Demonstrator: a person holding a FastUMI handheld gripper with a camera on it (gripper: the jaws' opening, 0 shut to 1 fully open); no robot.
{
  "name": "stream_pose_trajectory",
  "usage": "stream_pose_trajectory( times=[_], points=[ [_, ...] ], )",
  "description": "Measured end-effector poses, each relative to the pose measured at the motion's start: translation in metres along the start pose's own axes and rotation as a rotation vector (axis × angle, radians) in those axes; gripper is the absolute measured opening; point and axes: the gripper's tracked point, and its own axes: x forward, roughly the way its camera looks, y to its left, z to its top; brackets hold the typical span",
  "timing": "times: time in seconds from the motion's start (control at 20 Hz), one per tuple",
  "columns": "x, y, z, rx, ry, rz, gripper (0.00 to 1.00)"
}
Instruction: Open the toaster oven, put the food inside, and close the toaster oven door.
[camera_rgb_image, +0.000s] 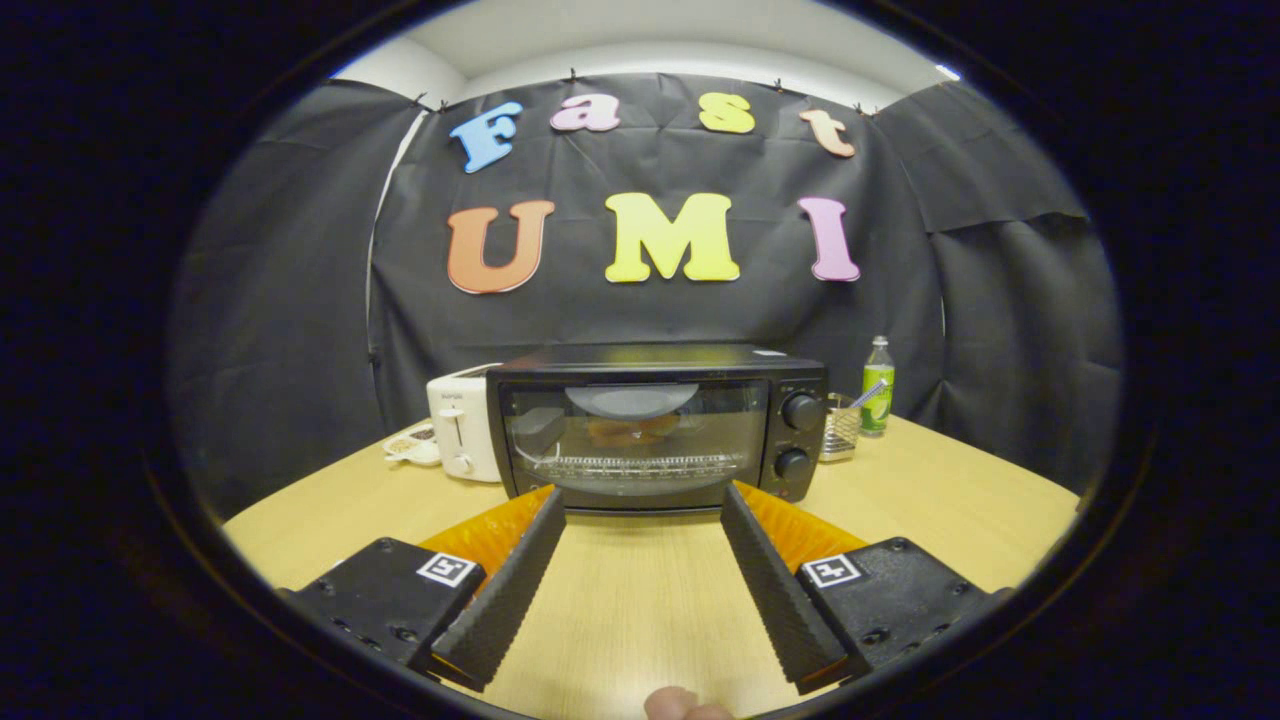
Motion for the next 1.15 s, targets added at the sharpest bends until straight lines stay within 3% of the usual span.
stream_pose_trajectory(
  times=[0.3,0.5,0.9,1.15],
  points=[
    [-0.073,-0.021,0.094,0.100,-0.080,-0.046,1.00],
    [-0.117,-0.016,0.155,0.123,-0.181,0.005,0.99],
    [-0.166,-0.005,0.190,0.010,-0.218,0.043,0.99],
    [-0.183,0.008,0.195,0.006,-0.227,0.084,0.99]
  ],
)
